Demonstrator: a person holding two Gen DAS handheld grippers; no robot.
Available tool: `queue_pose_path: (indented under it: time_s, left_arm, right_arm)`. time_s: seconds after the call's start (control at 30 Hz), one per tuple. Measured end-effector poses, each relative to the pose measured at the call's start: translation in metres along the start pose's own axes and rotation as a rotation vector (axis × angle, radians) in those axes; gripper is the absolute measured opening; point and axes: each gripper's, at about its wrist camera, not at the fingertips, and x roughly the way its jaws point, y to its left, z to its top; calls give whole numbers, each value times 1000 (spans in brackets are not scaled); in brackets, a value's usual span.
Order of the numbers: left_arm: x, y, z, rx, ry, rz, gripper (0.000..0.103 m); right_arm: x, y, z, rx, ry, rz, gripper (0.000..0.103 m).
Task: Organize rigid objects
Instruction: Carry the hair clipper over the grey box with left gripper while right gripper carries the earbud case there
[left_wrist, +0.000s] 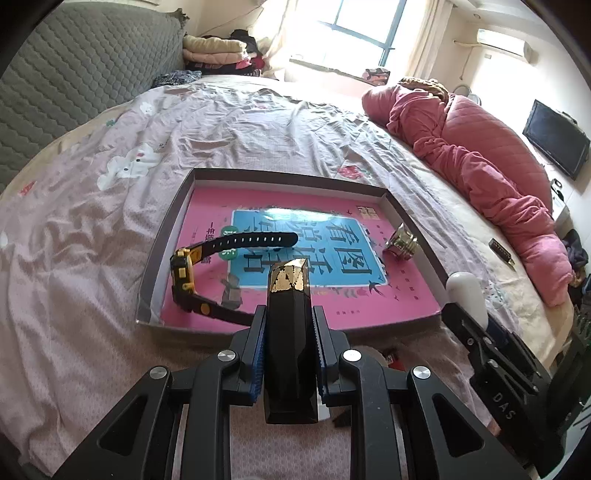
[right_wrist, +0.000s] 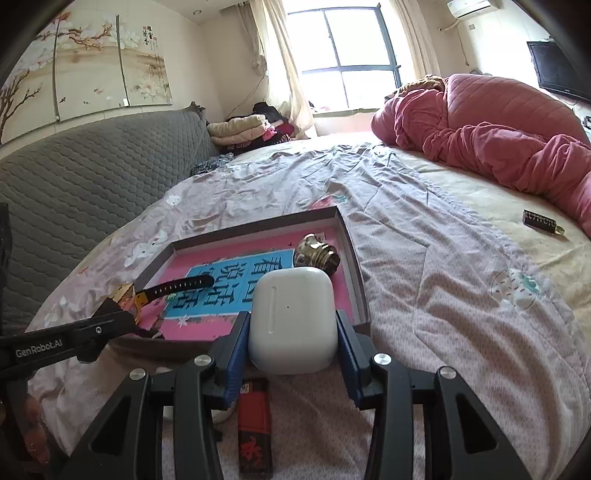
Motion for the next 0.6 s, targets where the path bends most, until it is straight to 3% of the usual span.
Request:
queue_pose_path:
  time_s: [0.6]
  left_arm:
    - [22,5,19,9,5,33,22]
  right_arm:
    - [13,8,12,-45,-32,18,44]
